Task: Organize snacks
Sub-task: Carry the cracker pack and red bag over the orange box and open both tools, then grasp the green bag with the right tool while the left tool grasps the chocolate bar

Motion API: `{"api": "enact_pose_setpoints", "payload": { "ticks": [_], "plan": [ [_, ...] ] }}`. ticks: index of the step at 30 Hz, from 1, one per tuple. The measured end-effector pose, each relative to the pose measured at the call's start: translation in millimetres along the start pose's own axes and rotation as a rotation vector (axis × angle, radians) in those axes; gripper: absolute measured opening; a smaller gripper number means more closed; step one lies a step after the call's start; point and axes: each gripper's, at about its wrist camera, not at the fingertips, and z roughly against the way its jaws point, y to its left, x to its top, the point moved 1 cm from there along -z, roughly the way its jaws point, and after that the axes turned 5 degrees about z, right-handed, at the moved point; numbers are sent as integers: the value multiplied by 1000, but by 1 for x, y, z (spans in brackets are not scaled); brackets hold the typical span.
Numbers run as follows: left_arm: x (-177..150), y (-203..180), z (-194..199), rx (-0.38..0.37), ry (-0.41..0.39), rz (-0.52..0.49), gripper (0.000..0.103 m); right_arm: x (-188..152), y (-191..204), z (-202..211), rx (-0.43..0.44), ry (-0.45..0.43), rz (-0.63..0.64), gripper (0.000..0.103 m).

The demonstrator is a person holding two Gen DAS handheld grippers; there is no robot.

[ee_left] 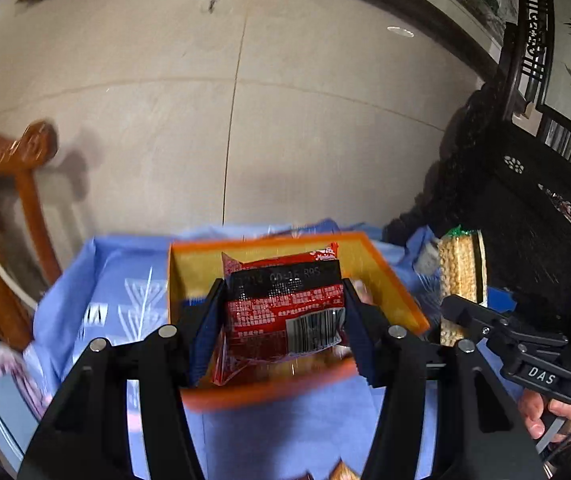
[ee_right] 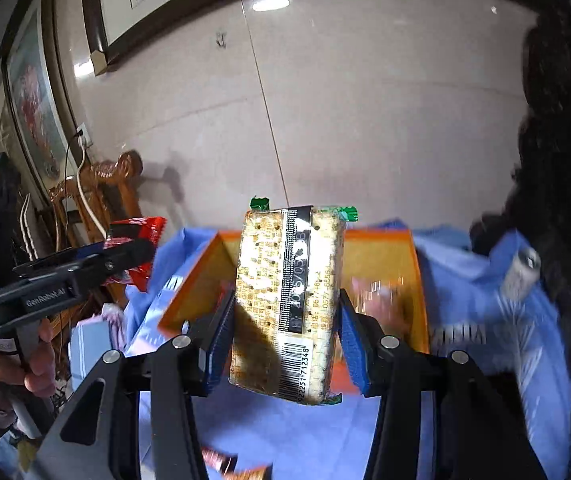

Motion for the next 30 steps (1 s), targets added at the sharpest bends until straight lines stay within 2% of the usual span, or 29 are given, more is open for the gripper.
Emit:
{"api": "enact_pose_setpoints", "payload": {
  "ticks": [1,2,3,4,5,9,22,30],
  "plan": [
    [12,-1,-9,-5,4,-7,58,7,-1,-5,-1,-6,7,50],
    [19,0,-16,-4,7,-6,72,17,-4,-13,2,-12,16,53],
    [27,1,-22,7,8,-2,95,21,-5,-17,1,-14,18,62],
    [36,3,-25,47,-5,17,99,29,-5,-19,-27,-22,20,86],
    [41,5,-25,61,-22,35,99,32,-5,-16,-45,-43,22,94],
    [48,14,-15,34,-63,81,99,35,3,-5,-41,-95,52,94],
    [-1,16,-3,119,35,74,99,0,26,3,-5,-25,39,94],
    [-21,8,20,145,43,53,99,-30,33,23,-12,7,2,96]
  ]
}}
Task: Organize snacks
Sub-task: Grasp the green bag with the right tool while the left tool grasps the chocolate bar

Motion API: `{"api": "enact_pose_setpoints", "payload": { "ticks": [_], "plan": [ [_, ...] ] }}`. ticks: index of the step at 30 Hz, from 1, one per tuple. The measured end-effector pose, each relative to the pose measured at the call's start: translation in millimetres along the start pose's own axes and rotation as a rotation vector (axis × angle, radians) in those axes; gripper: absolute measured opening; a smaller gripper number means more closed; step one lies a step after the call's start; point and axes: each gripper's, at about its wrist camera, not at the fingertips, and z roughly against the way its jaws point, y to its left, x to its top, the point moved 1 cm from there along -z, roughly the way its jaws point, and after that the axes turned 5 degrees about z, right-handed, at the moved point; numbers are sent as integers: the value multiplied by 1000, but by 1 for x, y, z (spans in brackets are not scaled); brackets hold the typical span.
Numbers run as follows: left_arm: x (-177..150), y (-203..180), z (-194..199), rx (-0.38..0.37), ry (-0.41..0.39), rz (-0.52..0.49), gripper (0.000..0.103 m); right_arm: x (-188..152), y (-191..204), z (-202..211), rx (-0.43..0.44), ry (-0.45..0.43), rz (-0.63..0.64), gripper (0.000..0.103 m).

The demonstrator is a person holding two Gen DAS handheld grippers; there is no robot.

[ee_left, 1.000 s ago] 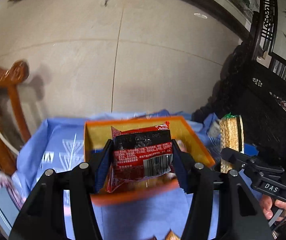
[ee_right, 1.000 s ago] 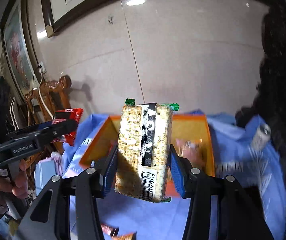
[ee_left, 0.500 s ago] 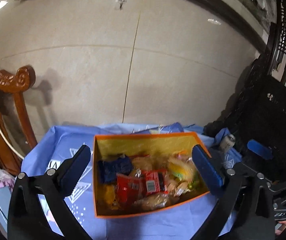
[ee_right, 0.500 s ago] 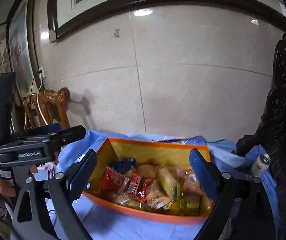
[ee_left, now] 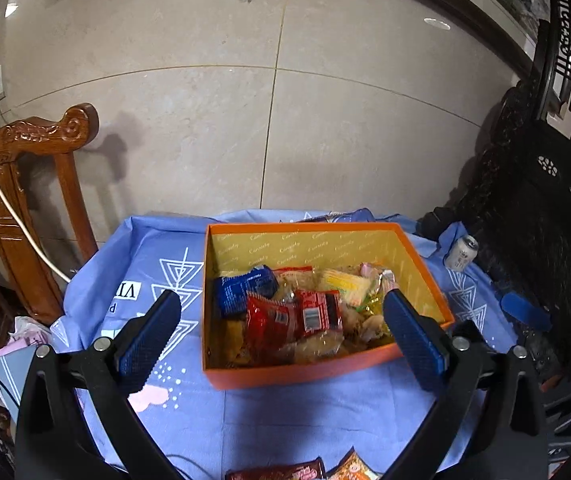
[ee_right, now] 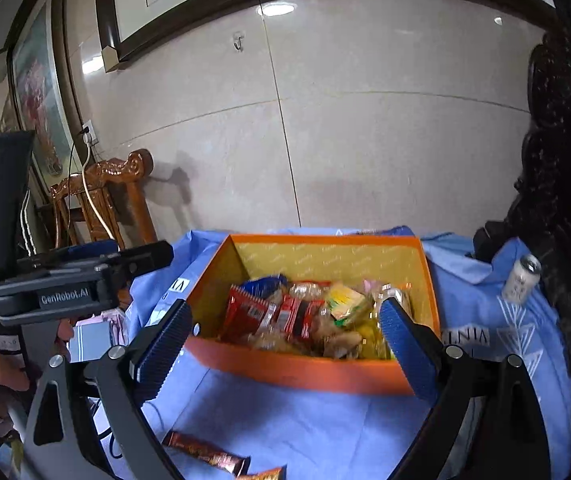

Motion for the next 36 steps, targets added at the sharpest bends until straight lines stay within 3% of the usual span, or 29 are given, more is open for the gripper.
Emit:
{"api": "enact_pose_setpoints", "payload": {
  "ticks": [7,18,27,30,31,36],
  "plan": [
    [-34,8,19,13,12,-8,99,-45,12,14,-8,62,14,99],
    [-149,61,30,67,178,59,99,-178,54,-10,138,407,53,98],
    [-198,98,45,119,254,104,99,-219,87,-34,182,506,61,76],
    [-201,103,47,128,258,123,99,-227,94,-44,164,537,96,58],
    [-202,105,47,129,259,128,99,-229,95,-45,150,550,114,46],
    [-202,102,39,122,263,116,99,-222,92,-31,152,509,123,38]
  ]
}}
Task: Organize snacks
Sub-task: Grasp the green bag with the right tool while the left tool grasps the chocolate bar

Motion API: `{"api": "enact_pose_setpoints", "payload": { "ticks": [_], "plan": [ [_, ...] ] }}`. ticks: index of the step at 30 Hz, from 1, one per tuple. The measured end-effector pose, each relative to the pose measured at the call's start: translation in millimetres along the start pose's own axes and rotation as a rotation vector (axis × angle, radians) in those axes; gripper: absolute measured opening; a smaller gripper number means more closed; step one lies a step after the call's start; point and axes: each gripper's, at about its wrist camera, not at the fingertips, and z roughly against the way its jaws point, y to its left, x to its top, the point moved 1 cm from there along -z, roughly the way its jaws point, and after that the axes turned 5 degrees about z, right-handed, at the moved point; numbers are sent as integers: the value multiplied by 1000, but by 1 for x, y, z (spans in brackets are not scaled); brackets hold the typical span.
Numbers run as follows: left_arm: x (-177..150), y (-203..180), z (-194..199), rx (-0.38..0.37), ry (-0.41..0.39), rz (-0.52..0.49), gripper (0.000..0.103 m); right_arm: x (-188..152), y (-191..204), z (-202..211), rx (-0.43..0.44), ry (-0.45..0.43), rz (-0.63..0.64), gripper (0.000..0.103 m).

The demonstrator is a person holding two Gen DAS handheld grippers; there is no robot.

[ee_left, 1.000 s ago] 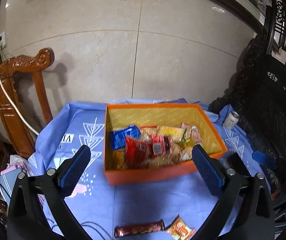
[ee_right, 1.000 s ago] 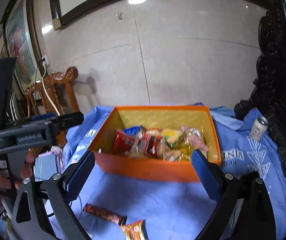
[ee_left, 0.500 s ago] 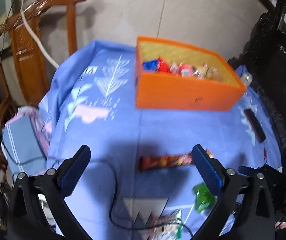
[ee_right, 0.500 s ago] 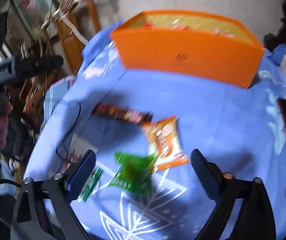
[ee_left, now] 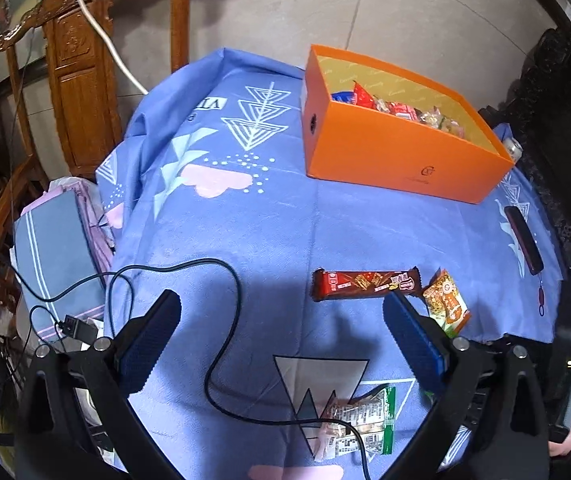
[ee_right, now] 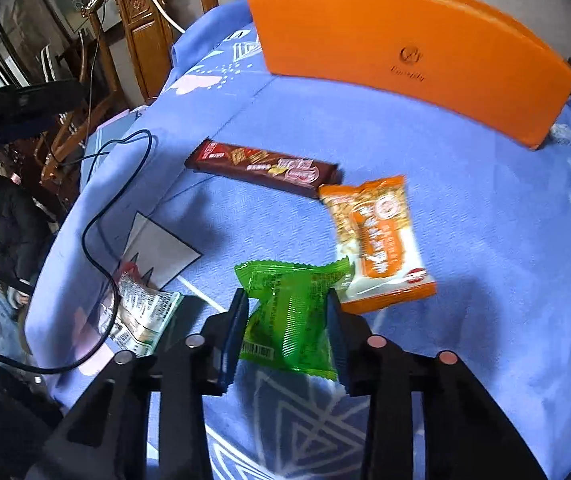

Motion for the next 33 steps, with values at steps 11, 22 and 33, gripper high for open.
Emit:
{"api": "enact_pose_setpoints", "payload": {
  "ticks": [11,22,33],
  "plan": [
    [-6,-90,-79,-178,89,-492,99,-6,-49,37,14,-61,-169,38],
    [-19,-100,-135,-222,171,-754,87,-6,-55,40,-6,-57,-194,37],
    [-26,-87,-122,-274,127,-719,43,-10,-57,3,-37,67,-204,69]
  ]
}}
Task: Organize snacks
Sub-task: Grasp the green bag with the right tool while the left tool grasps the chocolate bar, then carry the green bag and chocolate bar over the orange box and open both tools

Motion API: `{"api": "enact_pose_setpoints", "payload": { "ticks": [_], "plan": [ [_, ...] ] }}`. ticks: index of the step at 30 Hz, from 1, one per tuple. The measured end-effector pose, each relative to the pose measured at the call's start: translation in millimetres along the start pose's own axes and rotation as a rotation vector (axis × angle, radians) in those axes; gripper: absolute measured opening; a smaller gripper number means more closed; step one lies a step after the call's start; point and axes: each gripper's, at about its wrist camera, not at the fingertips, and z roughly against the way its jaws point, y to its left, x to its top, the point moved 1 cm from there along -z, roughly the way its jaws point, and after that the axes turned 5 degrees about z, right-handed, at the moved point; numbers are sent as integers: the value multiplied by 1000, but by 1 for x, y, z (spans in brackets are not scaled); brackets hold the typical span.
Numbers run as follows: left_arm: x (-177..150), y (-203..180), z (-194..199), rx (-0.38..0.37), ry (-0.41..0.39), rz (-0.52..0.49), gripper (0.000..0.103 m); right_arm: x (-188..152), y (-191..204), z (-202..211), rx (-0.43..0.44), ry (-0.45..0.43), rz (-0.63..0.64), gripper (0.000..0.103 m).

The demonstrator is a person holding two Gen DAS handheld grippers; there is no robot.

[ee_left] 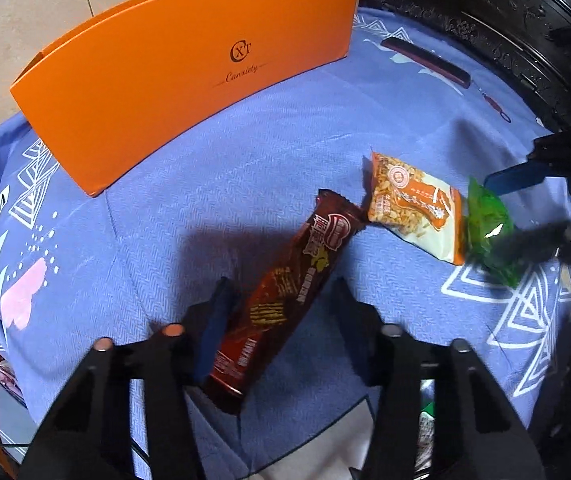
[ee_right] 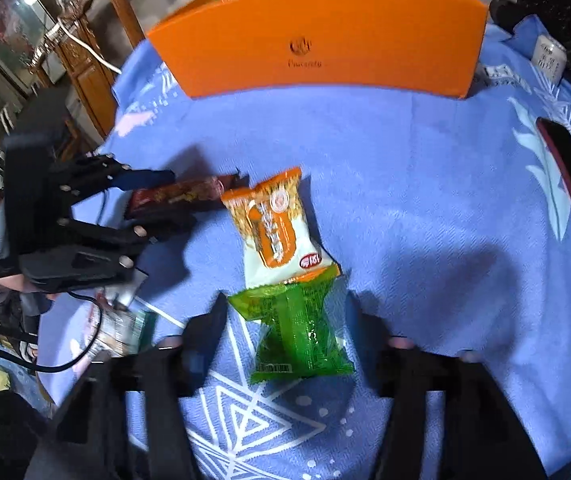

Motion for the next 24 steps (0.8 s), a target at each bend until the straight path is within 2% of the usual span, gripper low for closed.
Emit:
{"api": "enact_pose_setpoints", "payload": {
  "ticks": [1,2,3,4,5,10,15,24],
  "plan": [
    [-2,0,2,1,-2,1,42,0,1,-2,-7,-2,5,68],
    [-2,-1,2,4,-3,1,39,-1,2,-4,-20,0,20,50],
    [-2,-2,2,5,-5,3,36,-1,4,-5,-29,5,34,42],
    [-3,-2,3,5,-6,7,32,-2,7,-4,-44,5,52,40],
    [-3,-3,3,0,-7,13,25,-1,8,-2,-53,4,67,36],
    [-6,-4,8,-19,-9,72,24,0,13,20,-42,-53,80,34],
    [-10,-3,32,-36,-55,135,24,5,12,50,-8,-150,61,34],
    [14,3,108,-16,-241,220,24,28,7,89,7,-294,49,35]
  ]
}}
